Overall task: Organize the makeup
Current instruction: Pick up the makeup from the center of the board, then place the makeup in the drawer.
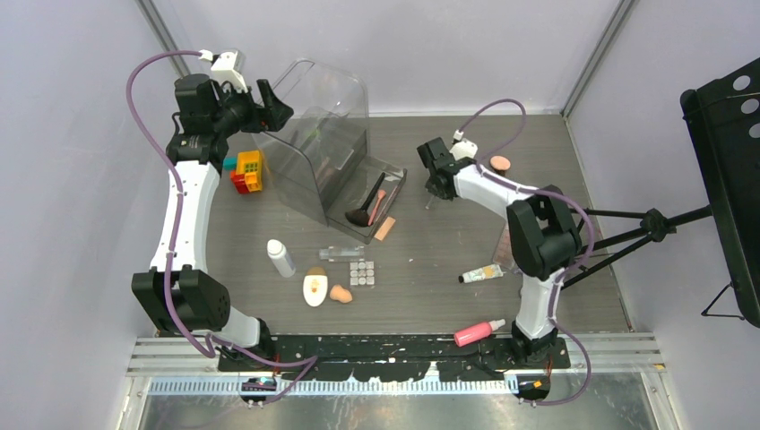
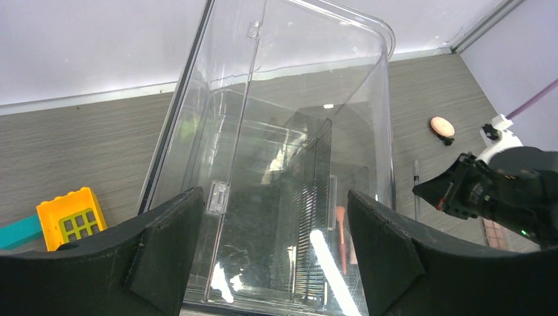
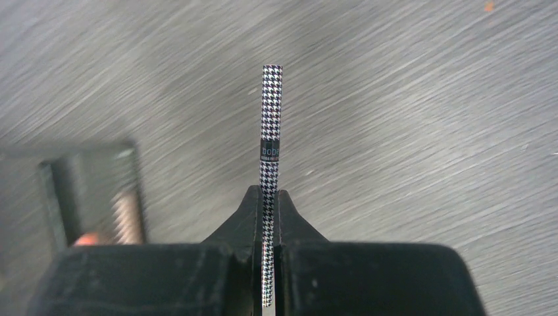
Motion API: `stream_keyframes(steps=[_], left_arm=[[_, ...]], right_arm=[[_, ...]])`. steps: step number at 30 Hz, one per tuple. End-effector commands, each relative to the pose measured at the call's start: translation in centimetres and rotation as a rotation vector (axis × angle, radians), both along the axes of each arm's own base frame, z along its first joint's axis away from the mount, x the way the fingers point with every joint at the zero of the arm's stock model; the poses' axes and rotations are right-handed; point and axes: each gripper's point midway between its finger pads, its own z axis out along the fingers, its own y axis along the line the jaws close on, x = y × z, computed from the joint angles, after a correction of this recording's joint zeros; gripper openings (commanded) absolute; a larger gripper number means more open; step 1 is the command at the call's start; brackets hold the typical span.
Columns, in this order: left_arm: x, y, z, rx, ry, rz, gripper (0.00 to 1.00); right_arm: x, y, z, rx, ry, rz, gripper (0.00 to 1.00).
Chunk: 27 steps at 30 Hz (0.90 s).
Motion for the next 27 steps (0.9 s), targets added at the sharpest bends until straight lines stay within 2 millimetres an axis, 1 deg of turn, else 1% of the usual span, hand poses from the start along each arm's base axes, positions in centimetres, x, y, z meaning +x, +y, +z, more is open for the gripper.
stream_keyframes(steps=[1, 4, 6, 10, 12, 14, 16, 19, 21, 24, 27], left_arm=[[-0.4, 0.2, -2.7, -0.026, 0.101, 0.01, 0.82], [-0.4, 0.2, -2.6, -0.024, 0.098, 0.009, 0.82], [-0.5, 0.2, -2.7, -0.023, 0.099, 0.011, 0.82], [-0.5, 0.2, -2.6, -0.022, 0.098, 0.011, 0.82], [-0.4, 0.2, -2.8, -0.023, 0.102, 0.012, 0.82], [-0.4, 0.2, -2.7, -0.024, 0.1, 0.009, 0.82], [-0.4, 0.2, -2.7, -0.024, 0.099, 0.009, 0.82], [-0.5, 0.2, -2.6, -0.024, 0.097, 0.012, 0.82], [-0.4, 0.1, -2.7, -0.027, 0.101, 0.008, 0.82], [-0.4, 0.2, -2.7, -0.028, 0.101, 0.009, 0.82], [-0.4, 0.1, -2.7, -0.026, 0.1, 0.009, 0.82]], right_arm=[[0.7, 6.3, 7.3, 0.14, -0.234, 0.17, 0.02], [0.3, 9.7, 9.3, 0.173, -0.286, 0.241, 0.02], [0.0, 11.8, 9.7, 0.219, -0.301, 0.267, 0.03], [-0.4, 15.7, 9.6, 0.303, -0.32, 0.309, 0.04], [-0.3, 16.8, 9.6, 0.324, -0.328, 0.304, 0.06], [0.0, 17.7, 9.5, 0.353, -0.329, 0.312, 0.09], [0.2, 18.4, 9.3, 0.37, -0.321, 0.321, 0.18], [0.2, 18.7, 9.0, 0.364, -0.301, 0.334, 0.33], [0.0, 18.3, 9.0, 0.353, -0.298, 0.34, 0.4], [-0.2, 17.0, 9.2, 0.331, -0.304, 0.328, 0.46], [-0.2, 14.9, 9.8, 0.31, -0.309, 0.305, 0.47]])
